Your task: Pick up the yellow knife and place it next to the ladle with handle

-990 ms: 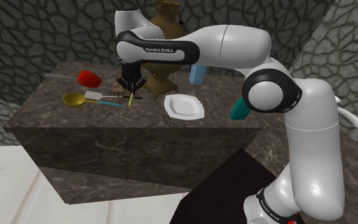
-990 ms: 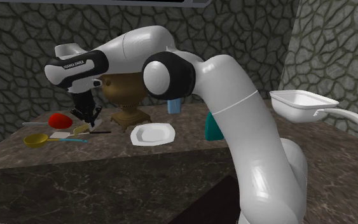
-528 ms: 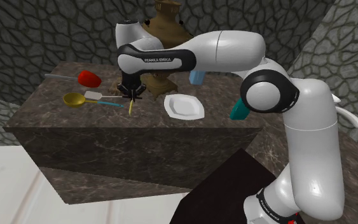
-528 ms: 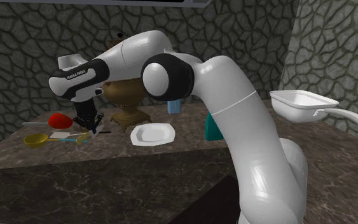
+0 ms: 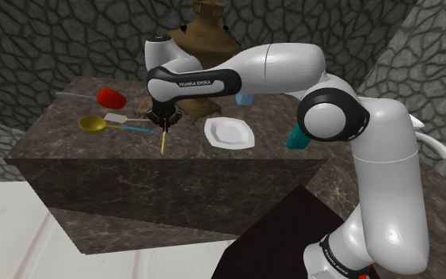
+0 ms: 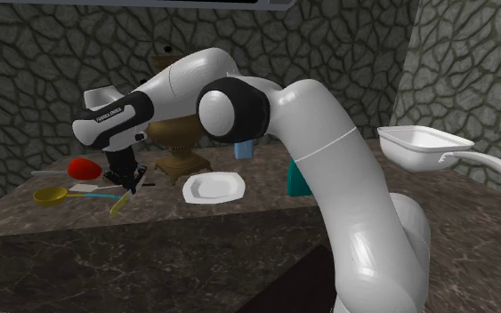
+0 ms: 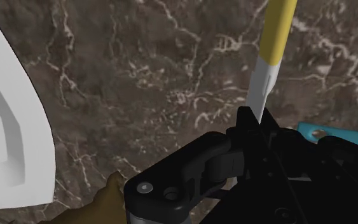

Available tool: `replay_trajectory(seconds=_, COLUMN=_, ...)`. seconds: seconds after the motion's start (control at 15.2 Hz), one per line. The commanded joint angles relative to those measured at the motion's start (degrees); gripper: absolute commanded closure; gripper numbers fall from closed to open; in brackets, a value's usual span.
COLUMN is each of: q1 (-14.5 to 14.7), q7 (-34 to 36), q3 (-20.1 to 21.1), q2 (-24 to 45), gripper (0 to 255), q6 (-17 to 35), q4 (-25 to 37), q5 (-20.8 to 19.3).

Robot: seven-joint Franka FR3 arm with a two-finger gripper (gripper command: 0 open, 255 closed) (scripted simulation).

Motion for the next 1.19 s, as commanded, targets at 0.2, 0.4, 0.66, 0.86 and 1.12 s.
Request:
replay_trajectory(seconds=0.2, q1=-0.02, q7=0.00, q3=-0.01, q2=-0.02, gripper=255, q6=0.08, q4=-0.10, q5=0.00)
replay_trajectory(seconds=0.4, q1=-0.02, q7=0.00, q3=-0.01, q2=-0.02, gripper=0, q6=0.08, q4=-0.09, q5=0.00)
replay_trajectory(seconds=0.66, q1=0.07, q7=-0.10, q3=0.07, q2=-0.57, gripper=0, q6=-1.48, q4=0.92, q5=0.11)
replay_trajectory(seconds=0.86, q1=0.40, q7=-0.37, q3=0.25, q2=-1.66, gripper=0, q6=-6.13, q4=4.49, q5=0.38)
replay_trajectory(seconds=1.12, q1=0.40, q7=-0.37, q3=0.25, q2=-1.66, gripper=0, q6=-6.13, q4=4.49, q5=0.38)
